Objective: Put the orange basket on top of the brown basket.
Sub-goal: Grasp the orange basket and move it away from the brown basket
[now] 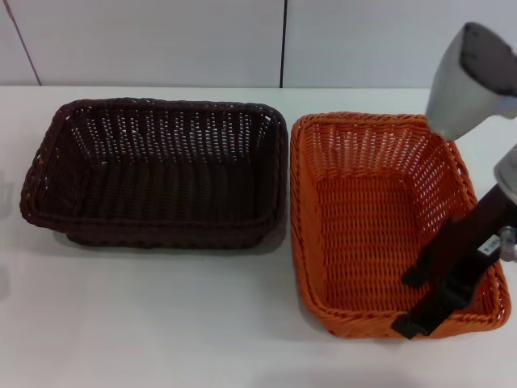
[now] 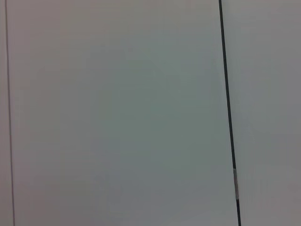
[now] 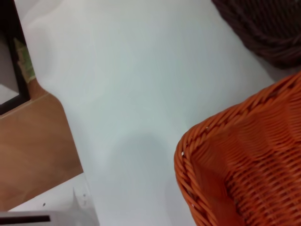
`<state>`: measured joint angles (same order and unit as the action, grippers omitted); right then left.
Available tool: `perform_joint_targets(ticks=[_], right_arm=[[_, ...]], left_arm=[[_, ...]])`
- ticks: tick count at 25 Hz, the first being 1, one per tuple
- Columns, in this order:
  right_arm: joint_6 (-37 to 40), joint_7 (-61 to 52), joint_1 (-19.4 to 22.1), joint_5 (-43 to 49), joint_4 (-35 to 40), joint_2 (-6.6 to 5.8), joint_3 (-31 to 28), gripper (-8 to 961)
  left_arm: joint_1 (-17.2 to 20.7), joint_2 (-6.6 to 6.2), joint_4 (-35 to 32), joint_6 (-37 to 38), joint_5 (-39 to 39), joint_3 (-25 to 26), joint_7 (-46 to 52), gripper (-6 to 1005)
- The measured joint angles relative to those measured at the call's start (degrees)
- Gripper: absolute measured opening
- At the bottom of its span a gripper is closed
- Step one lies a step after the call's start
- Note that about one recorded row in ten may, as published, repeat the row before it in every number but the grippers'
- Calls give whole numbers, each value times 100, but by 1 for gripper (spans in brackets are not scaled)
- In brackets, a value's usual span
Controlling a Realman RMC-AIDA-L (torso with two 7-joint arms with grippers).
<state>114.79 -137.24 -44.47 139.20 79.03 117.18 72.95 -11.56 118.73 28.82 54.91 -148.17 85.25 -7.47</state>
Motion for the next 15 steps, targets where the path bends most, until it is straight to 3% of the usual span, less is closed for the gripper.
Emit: perform_joint_targets(ticks=[15], right_arm=[[-817,151,-464,324,-1162,172,750,748]], left_arm=[[-68,-22,-46,-19,-1,-4,-10,719]])
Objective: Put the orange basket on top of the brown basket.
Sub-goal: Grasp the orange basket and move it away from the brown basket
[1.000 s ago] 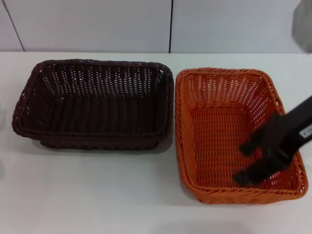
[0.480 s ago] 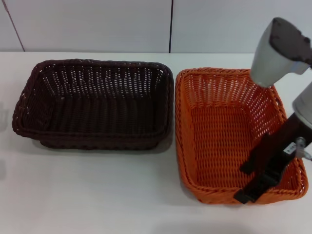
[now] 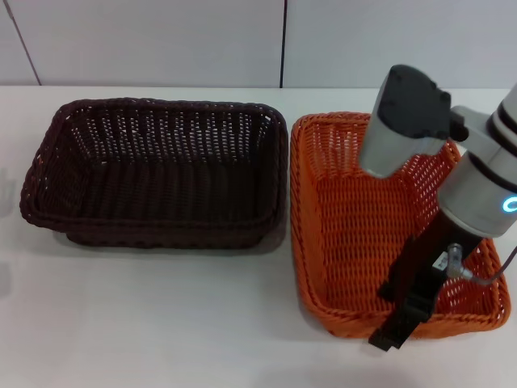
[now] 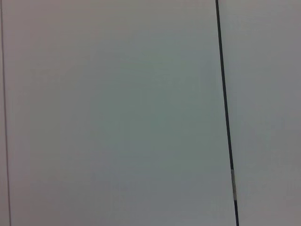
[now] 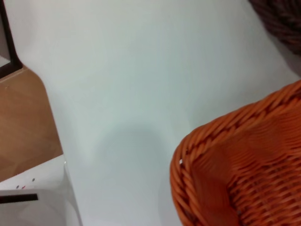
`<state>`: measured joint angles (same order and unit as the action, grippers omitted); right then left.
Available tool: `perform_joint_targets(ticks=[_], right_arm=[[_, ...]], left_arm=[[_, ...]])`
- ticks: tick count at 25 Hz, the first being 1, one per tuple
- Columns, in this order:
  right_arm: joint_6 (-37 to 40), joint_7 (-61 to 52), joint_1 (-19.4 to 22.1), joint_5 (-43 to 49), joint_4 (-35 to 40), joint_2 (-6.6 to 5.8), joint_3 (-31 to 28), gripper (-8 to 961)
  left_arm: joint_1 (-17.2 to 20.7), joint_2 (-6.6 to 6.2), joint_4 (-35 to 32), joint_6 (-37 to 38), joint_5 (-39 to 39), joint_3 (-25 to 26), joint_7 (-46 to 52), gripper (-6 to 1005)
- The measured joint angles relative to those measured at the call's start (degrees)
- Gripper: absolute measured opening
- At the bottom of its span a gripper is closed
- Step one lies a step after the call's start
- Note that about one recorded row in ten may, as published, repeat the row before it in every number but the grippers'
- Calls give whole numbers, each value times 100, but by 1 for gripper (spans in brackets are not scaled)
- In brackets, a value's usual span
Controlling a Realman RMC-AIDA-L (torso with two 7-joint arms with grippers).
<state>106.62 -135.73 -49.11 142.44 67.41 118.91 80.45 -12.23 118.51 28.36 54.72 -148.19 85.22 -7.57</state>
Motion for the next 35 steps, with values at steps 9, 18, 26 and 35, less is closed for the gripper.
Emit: perform_joint_targets(ticks=[9,18,26,35], right_arm=[[-306,-32,4,-146,-324,11,324,748],[-482,-35,11,-151,-301,19,422,679],[-477,-52,25,-140,-230,19,577,375],[-516,-378,53,211,134,8,566,294]], left_arm=[[-10,-3,-15,-5,0,9,-17,719],[-17,-3,-80,-2,1,25,-3,718],[-50,-11,-178,20,0,31,2,718],[-87,-12,-217,46,-1,-1,2,718]])
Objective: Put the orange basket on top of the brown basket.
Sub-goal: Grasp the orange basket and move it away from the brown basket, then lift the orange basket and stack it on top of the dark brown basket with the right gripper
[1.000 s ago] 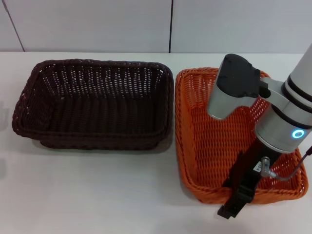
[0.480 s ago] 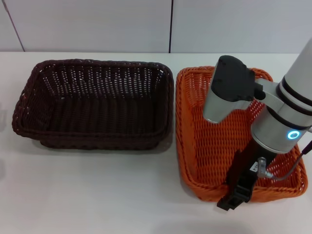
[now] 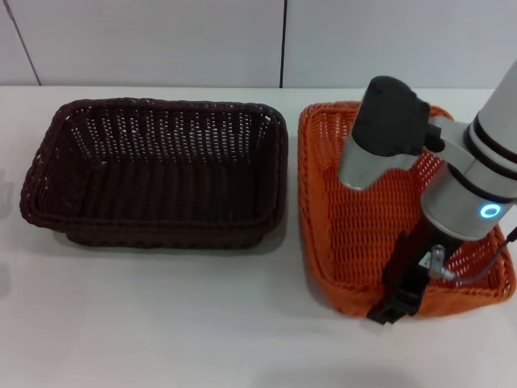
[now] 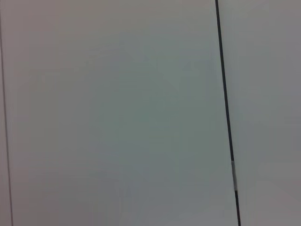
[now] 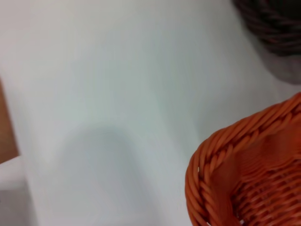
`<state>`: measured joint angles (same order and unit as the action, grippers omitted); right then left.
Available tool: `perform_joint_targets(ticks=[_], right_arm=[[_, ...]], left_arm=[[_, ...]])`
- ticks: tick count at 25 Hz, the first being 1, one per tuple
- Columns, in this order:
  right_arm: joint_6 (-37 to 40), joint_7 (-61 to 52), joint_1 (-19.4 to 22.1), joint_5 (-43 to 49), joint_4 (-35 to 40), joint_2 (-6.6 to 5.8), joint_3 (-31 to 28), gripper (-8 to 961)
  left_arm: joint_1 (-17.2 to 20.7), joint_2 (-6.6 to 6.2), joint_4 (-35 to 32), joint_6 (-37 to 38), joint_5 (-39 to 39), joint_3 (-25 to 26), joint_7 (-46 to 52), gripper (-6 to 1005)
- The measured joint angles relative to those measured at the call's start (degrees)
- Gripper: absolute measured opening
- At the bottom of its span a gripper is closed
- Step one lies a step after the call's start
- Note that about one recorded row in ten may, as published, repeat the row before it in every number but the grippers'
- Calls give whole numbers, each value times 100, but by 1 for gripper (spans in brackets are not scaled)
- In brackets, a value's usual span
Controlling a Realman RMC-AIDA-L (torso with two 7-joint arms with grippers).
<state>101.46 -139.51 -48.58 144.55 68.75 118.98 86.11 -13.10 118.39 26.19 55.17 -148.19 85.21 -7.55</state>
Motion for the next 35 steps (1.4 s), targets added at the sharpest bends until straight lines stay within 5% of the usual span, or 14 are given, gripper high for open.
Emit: perform_joint_targets(ticks=[35], right_arm=[[206,-831,-489,1468,2217,13,708,147]], left_arm=[[-30,9,-72,74,-16,-4,0,716]])
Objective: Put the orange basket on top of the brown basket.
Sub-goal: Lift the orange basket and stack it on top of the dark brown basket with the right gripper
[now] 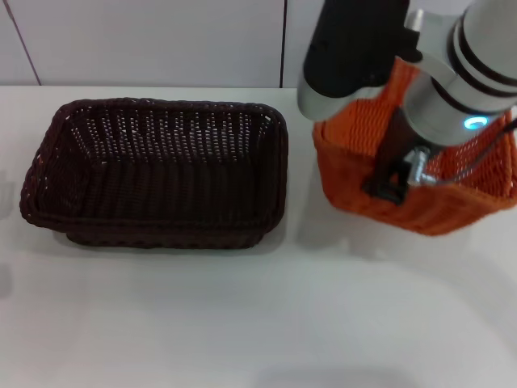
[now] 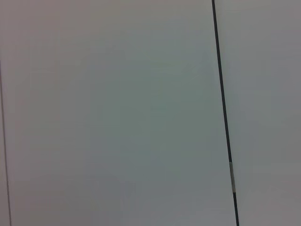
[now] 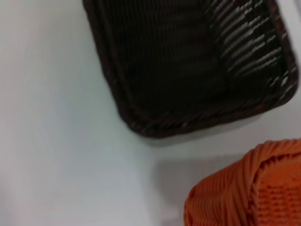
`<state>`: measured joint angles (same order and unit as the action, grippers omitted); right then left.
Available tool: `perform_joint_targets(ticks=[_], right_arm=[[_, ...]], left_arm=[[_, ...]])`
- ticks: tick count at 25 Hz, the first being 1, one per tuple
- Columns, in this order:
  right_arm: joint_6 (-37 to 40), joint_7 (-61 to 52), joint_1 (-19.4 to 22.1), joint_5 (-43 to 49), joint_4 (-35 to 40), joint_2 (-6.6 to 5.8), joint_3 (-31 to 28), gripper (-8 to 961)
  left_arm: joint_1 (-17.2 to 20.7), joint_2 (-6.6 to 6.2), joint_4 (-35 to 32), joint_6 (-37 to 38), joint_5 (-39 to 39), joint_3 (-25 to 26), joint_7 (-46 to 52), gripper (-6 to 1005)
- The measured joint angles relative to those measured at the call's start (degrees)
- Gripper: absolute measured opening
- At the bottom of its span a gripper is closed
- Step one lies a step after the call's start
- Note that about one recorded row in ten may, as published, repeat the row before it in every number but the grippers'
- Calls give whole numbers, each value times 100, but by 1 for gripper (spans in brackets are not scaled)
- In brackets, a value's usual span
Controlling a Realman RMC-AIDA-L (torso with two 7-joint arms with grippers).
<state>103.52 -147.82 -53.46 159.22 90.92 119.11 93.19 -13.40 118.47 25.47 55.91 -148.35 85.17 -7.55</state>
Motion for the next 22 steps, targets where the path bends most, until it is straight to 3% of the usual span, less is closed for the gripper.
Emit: perform_joint_targets(ticks=[6,11,17,22], right_arm=[[-138,394,-57,363,725,-2,523,146],[-398,1224,178,408,1321,5,1152,146],[-1098,2345,668,738,1494,2,2028,146],[-1537,3071,840,795,1501,-50,2224,146]], left_arm=[[-46,0,-66,0,2,0,2,716],[-58,9,-87,0,6,-1,25,716],[-97,18,-127,-32,8,-17,138,716],[-122,18,-165,-60,8,-54,140,716]])
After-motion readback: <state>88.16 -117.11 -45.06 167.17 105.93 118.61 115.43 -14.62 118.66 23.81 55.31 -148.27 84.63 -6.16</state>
